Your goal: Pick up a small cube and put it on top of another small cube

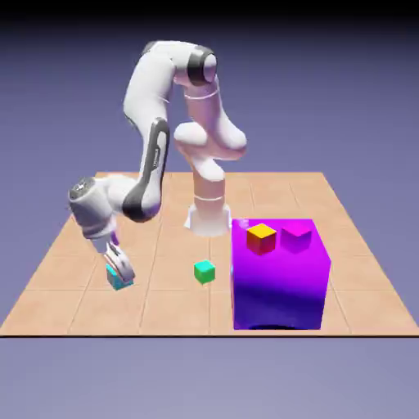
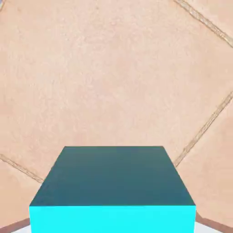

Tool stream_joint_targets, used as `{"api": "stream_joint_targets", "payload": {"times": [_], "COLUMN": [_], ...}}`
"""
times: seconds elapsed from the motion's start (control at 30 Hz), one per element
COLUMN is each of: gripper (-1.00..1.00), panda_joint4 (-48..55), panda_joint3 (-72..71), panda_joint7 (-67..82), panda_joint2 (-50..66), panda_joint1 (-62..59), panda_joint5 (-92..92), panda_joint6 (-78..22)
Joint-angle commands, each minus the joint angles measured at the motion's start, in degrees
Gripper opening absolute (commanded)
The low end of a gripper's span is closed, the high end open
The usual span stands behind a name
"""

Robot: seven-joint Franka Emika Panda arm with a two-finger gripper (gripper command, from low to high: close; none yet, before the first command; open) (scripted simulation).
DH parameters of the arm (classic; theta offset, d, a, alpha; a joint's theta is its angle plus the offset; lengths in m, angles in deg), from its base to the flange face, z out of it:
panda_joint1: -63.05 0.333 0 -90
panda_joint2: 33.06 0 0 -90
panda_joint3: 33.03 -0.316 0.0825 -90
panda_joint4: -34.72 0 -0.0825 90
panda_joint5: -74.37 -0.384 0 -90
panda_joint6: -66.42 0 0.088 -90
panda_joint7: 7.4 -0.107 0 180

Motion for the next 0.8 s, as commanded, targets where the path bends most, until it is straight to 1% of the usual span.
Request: {"api": "stream_joint_targets", "payload": {"times": [0.0, 0.13, 0.47, 0.53, 0.7, 0.73, 0.77], "gripper": [-1.0, -1.0, -1.0, -1.0, -1.0, 1.0, 1.0], "panda_joint4": [1.6, 7.8, 22.9, 22.3, 12.7, 12.7, 12.7], "panda_joint3": [-1.5, -7.7, -23.5, -23.1, -23.1, -23.1, -23.1], "panda_joint7": [1.0, 5.1, 8.9, 7.4, 7.2, 7.2, 7.2], "panda_joint2": [-0.7, -3.8, -11.9, -11.8, -11.3, -11.3, -11.3], "panda_joint1": [1.0, 5.1, 24.1, 25.6, 25.6, 25.6, 25.6], "panda_joint5": [0.2, 0.8, 9.8, 11.2, 11.4, 11.4, 11.4], "panda_joint6": [-2.5, -12.5, -35.6, -34.6, -24.5, -24.5, -24.5]}}
